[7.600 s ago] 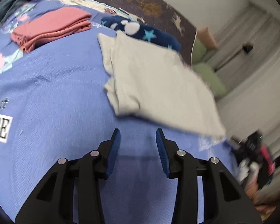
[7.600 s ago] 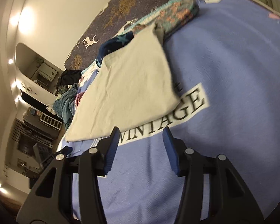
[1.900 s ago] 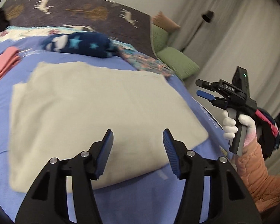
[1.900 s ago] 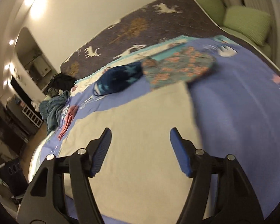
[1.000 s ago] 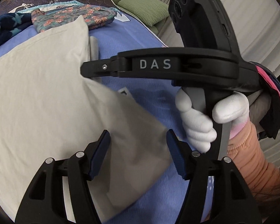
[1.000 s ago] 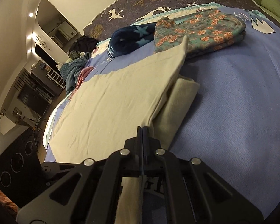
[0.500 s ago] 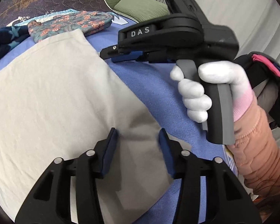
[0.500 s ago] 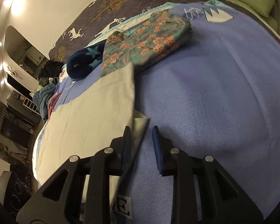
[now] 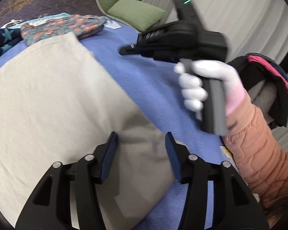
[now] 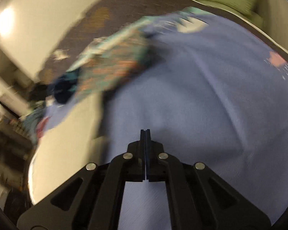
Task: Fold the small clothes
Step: 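Grasp the sweatshirt edge with the right gripper and fold it flat, then open the right gripper above the folded sweatshirt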
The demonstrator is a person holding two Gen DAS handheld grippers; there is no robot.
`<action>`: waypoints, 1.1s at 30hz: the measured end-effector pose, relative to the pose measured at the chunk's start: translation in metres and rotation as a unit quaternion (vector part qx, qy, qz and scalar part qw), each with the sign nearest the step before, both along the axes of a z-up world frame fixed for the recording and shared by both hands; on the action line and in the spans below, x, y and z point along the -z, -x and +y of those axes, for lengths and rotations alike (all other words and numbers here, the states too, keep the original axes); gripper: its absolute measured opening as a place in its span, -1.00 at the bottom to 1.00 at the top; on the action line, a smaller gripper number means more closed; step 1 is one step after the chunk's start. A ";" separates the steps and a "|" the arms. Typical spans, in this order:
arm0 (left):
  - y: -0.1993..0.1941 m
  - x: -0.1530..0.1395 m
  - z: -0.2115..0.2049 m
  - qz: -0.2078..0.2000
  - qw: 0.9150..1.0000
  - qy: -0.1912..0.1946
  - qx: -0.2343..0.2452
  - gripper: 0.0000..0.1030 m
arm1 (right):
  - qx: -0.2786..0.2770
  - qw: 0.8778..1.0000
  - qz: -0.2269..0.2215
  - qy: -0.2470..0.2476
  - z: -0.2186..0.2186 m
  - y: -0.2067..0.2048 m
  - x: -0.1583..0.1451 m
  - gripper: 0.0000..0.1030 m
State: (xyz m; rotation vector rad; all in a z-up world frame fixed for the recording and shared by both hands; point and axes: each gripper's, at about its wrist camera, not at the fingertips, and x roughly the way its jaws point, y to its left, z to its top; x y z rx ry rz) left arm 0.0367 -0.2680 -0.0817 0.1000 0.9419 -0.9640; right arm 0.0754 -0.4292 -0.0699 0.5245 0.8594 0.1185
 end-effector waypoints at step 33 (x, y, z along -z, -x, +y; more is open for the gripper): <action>0.060 -0.039 0.194 -0.077 0.986 0.041 -0.140 0.25 | -0.160 0.969 -0.055 0.183 0.209 0.121 -0.062 -0.30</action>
